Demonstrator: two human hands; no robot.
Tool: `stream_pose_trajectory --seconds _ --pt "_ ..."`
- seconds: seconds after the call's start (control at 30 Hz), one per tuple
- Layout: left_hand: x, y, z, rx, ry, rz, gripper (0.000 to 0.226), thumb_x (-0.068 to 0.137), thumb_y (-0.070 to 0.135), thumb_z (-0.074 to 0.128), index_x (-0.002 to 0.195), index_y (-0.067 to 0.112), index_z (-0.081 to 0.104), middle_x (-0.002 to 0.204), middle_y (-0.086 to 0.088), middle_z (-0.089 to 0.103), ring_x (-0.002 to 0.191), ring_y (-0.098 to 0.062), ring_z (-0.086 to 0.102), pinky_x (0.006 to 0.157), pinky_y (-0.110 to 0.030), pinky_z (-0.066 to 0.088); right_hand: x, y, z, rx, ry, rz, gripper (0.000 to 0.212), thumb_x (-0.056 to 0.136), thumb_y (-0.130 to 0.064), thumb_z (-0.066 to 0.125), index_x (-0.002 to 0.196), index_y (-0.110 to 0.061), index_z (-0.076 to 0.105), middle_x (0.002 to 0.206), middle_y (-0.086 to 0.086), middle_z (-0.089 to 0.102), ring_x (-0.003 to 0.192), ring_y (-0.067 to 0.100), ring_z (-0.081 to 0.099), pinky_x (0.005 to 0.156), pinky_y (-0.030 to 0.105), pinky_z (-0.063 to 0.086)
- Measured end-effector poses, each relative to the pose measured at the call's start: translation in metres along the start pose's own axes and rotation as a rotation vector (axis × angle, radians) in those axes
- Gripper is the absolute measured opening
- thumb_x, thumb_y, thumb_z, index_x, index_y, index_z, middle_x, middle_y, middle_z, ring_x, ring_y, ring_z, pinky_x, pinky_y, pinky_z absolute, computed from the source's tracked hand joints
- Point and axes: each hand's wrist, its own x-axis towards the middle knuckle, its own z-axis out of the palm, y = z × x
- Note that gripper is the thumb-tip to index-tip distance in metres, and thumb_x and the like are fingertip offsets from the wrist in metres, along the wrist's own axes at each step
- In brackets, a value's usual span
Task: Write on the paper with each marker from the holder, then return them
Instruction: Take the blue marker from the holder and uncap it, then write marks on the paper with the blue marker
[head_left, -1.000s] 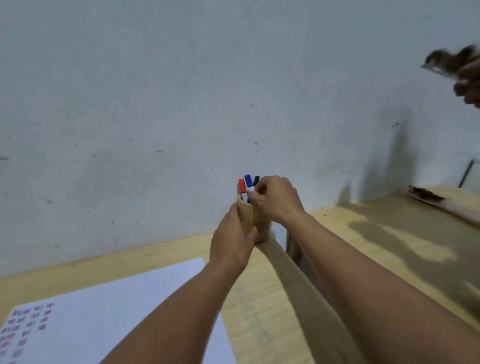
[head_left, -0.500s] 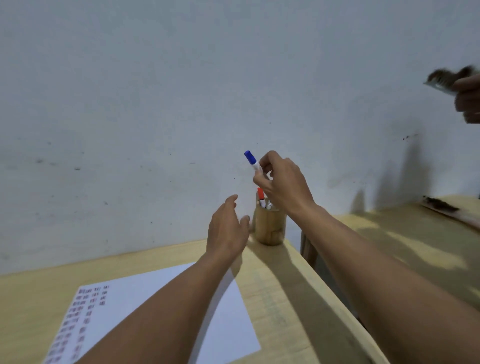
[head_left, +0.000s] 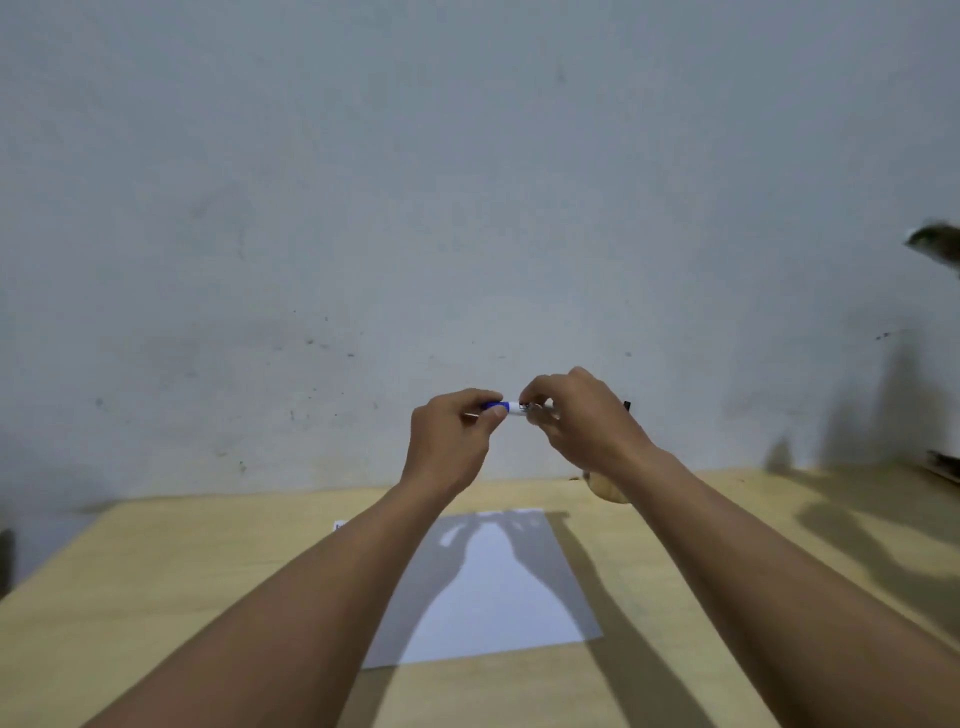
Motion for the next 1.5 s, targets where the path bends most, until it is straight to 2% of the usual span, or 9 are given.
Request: stream_pose_trajectory --seconds 0.13,0.23,0.33,0.43,0.7,0.93,1.23,1.37,1.5 --pt "-0.009 0.011 -0.022 -0.014 0.066 -0.049 0.013 0.092 0.022 0.069 0.084 0.026 0.078 0.073 0.007 0.074 0.074 -0.016 0.067 0.067 -0.014 0.05 -0.011 -0.032 0.0 -0.025 0.16 -0.036 0.019 0.097 -0.02 0.062 0.116 -0.017 0.067 0.107 0.002 0.067 0.102 0.026 0.057 0.073 0.034 0.039" --pt "-0.016 0.015 -0.036 -0.052 0.128 -0.086 0.02 0.093 0.02 0.068 0.078 0.03 0.075 0.076 0.001 0.076 0.081 -0.025 0.071 0.079 -0.039 0.06 -0.025 -0.065 0.003 0.1 0.312 0.135 0.018 0.096 -0.033 0.061 0.09 -0.017 0.065 0.083 0.0 0.063 0.081 0.021 0.057 0.06 0.033 0.037" --pt "-0.025 0.015 -0.048 -0.072 0.15 -0.102 0.022 0.093 0.021 0.067 0.076 0.032 0.075 0.075 0.003 0.076 0.082 -0.022 0.073 0.082 -0.045 0.06 -0.033 -0.097 0.004 0.5 0.179 0.514 0.043 0.096 -0.045 0.057 0.064 -0.017 0.058 0.058 -0.004 0.054 0.06 0.02 0.051 0.053 0.031 0.035" --pt "-0.035 0.015 -0.059 -0.082 0.123 -0.111 0.021 0.093 0.022 0.068 0.077 0.032 0.076 0.076 0.003 0.077 0.082 -0.022 0.074 0.083 -0.047 0.061 -0.037 -0.116 0.006 1.134 0.111 0.807 0.035 0.095 -0.042 0.065 0.076 -0.012 0.067 0.067 0.001 0.057 0.059 0.016 0.05 0.054 0.029 0.043" --pt "-0.04 0.004 -0.094 -0.123 0.072 -0.128 0.018 0.095 0.015 0.065 0.085 0.012 0.079 0.081 -0.012 0.077 0.077 -0.023 0.074 0.082 -0.044 0.063 -0.025 -0.143 0.034 1.663 0.138 0.851 0.014 0.097 -0.009 0.064 0.085 -0.001 0.065 0.066 0.006 0.057 0.052 0.012 0.052 0.048 0.015 0.051" --pt "-0.036 -0.049 -0.13 0.08 0.082 -0.245 0.008 0.086 0.021 0.075 0.078 0.02 0.076 0.077 -0.006 0.077 0.082 -0.027 0.074 0.08 -0.042 0.062 -0.025 -0.141 0.078 1.534 0.084 0.817 0.01 0.092 -0.005 0.064 0.083 0.0 0.066 0.066 0.007 0.057 0.053 0.013 0.052 0.054 0.021 0.051" --pt "-0.057 -0.131 -0.142 0.35 0.087 -0.392 0.019 0.089 0.004 0.067 0.106 0.005 0.077 0.09 -0.006 0.074 0.067 -0.005 0.061 0.05 -0.005 0.041 -0.031 -0.136 0.139 1.184 -0.033 0.686 0.006 0.089 -0.01 0.06 0.086 -0.006 0.063 0.069 0.005 0.063 0.059 0.015 0.056 0.054 0.024 0.054" --pt "-0.061 -0.15 -0.132 0.495 0.026 -0.374 0.027 0.09 0.009 0.065 0.114 0.008 0.077 0.104 -0.008 0.077 0.086 -0.021 0.069 0.074 -0.021 0.044 -0.031 -0.123 0.165 0.961 -0.08 0.624 0.018 0.086 -0.017 0.064 0.091 -0.002 0.071 0.073 0.008 0.071 0.061 0.017 0.066 0.061 0.033 0.061" --pt "-0.06 -0.165 -0.127 0.578 0.002 -0.338 0.022 0.092 0.011 0.063 0.102 0.02 0.079 0.097 -0.012 0.074 0.087 -0.031 0.063 0.075 -0.032 0.045 -0.028 -0.118 0.182 0.792 -0.099 0.606 0.021 0.084 -0.023 0.067 0.086 -0.003 0.075 0.068 0.007 0.073 0.053 0.014 0.065 0.056 0.03 0.059"
